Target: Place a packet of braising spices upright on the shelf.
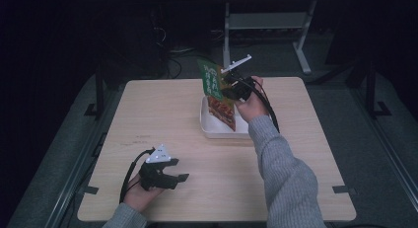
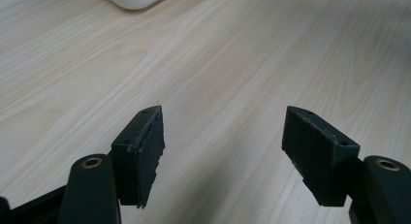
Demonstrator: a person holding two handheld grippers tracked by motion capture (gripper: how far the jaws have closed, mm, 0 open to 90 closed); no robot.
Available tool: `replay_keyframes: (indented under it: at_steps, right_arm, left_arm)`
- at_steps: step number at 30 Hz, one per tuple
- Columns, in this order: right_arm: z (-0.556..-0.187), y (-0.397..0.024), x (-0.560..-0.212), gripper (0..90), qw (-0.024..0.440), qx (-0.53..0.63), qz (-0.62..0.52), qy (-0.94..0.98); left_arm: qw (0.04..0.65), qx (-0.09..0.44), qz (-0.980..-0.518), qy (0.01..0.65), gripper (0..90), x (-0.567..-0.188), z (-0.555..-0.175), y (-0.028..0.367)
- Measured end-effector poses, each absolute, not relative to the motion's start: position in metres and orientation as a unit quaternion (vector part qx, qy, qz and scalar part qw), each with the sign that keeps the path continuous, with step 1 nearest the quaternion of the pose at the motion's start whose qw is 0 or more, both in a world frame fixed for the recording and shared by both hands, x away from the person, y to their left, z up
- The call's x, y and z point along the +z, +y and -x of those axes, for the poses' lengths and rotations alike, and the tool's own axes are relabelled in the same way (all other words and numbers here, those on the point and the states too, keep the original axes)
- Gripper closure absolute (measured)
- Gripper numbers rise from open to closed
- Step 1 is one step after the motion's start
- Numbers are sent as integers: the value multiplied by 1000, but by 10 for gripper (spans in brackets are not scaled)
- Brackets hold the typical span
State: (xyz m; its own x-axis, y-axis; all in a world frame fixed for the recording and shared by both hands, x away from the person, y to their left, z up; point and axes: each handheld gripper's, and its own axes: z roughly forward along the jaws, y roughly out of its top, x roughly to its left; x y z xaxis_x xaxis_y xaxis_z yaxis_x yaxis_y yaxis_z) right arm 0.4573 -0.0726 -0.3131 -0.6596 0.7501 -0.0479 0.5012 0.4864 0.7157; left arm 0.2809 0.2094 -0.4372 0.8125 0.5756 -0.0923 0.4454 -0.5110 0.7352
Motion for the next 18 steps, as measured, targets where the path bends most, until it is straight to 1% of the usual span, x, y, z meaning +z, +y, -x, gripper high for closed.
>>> replay_keyframes:
  at_steps: [6, 10, 18]
  right_arm:
    - [-455, -76, -322, 894, 191, 363, -372, 833]
    - [-454, -77, -328, 894, 190, 368, -371, 831]
    - [-452, -83, -335, 890, 167, 380, -381, 826]
  left_arm:
    - [397, 82, -866, 294, 313, -437, -281, 210]
    - [398, 82, -865, 295, 313, -437, -281, 210]
    - [398, 81, -865, 295, 313, -437, -281, 209]
